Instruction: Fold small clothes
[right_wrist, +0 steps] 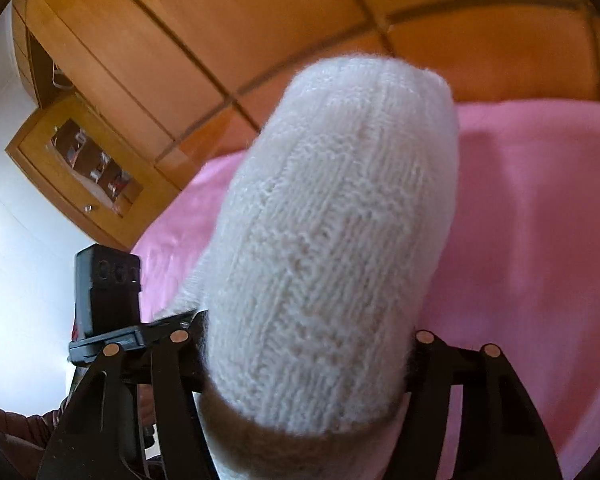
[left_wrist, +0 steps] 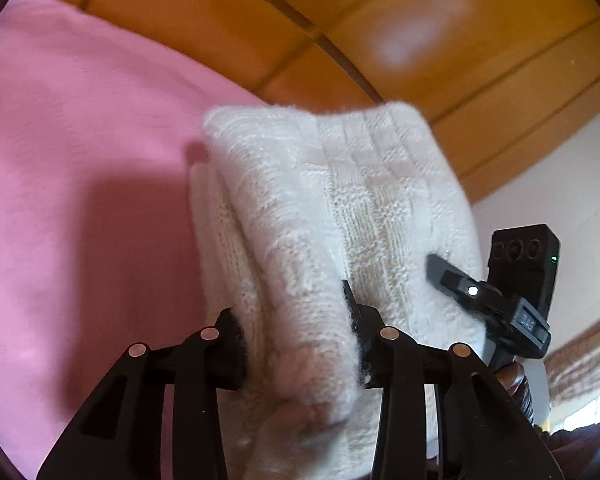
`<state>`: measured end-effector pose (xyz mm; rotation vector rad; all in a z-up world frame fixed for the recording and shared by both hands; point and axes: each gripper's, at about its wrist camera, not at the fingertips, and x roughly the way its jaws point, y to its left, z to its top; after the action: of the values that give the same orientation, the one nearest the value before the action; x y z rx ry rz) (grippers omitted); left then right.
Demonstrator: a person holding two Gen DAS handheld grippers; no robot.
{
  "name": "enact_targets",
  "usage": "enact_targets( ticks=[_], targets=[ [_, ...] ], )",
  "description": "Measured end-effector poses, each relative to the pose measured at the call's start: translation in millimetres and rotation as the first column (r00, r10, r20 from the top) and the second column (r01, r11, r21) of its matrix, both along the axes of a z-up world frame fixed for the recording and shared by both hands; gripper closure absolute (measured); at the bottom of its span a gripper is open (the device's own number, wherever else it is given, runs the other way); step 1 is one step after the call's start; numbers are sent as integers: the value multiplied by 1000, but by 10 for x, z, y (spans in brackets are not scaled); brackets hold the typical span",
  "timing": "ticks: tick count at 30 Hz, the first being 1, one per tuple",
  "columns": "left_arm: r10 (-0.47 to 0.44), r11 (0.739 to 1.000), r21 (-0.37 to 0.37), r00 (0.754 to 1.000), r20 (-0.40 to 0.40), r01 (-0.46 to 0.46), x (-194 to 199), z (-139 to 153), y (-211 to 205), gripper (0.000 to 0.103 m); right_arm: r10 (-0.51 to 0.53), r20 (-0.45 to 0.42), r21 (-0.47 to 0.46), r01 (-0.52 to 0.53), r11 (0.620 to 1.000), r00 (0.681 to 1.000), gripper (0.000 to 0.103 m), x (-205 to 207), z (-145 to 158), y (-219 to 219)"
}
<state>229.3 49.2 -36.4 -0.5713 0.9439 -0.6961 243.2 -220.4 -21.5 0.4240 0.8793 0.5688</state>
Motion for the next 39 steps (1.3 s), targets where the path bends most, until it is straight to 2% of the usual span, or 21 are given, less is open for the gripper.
enact_targets(
  ticks=[3,7,10,11,14,17,19,20,21,23,25,26,27,28,30,32,34,35,37,39],
  targets=[
    [-108,994,20,993,48,107,153,206,-562,66,-80,57,-3,81,997,995,41,-159,210,-440],
    [-225,974,47,970,97,221,319,436,-1317,66,-200,105,-4,201,980,974,41,-327,396,-1105],
    [-314,948,101,943,112,303,400,535,-1995,66,-294,112,-11,297,955,949,41,-455,406,-1673],
    [-354,931,136,928,119,338,403,553,-2282,66,-319,107,-9,322,947,942,41,-494,385,-1844],
    [-425,891,220,900,100,397,415,471,-2867,66,-394,52,3,394,919,918,40,-566,174,-2399],
    [-431,871,278,902,37,405,448,247,-3216,66,-456,-35,-34,455,890,889,34,-591,-195,-2770],
    [-406,870,315,913,23,379,447,147,-3365,66,-490,-96,-43,488,872,867,28,-631,-442,-2920],
    [-394,875,311,919,17,370,444,136,-3400,65,-504,-113,-36,504,863,856,21,-678,-535,-2982],
    [-381,878,321,924,19,355,432,151,-3428,65,-524,-111,-17,526,851,844,15,-756,-583,-3034],
    [-370,870,372,927,55,325,376,233,-3424,65,-551,-86,-13,552,834,830,11,-909,-531,-3147],
    [-377,853,434,918,126,291,227,316,-3380,65,-599,-9,-70,597,799,801,12,-1051,-352,-3130],
    [-374,848,455,915,150,272,214,352,-3357,66,-617,24,-91,616,782,787,18,-1127,-256,-3116],
    [-367,846,470,914,171,252,181,378,-3357,66,-626,50,-102,627,772,778,29,-1180,-169,-3103],
    [-358,849,471,916,180,239,176,382,-3337,66,-624,86,-115,630,768,777,33,-1253,-50,-3040],
    [-319,855,482,927,197,192,131,376,-3278,66,-589,139,-184,605,775,796,45,-1299,95,-2810],
    [-279,859,487,941,190,156,109,290,-3220,66,-551,147,-220,571,791,821,51,-1274,111,-2497],
    [-228,852,514,956,186,103,284,212,-3208,66,-528,118,-270,538,798,841,50,-1228,-29,-2233],
    [-206,851,517,963,172,89,355,160,-3180,66,-518,123,-337,527,780,846,50,-1198,-131,-2065],
    [-179,859,504,974,139,86,484,111,-3147,65,-545,159,-400,558,727,823,49,-1195,-304,-1825],
    [-178,853,516,973,145,79,476,147,-3128,65,-560,195,-435,583,687,805,47,-1212,-324,-1747]
  ],
)
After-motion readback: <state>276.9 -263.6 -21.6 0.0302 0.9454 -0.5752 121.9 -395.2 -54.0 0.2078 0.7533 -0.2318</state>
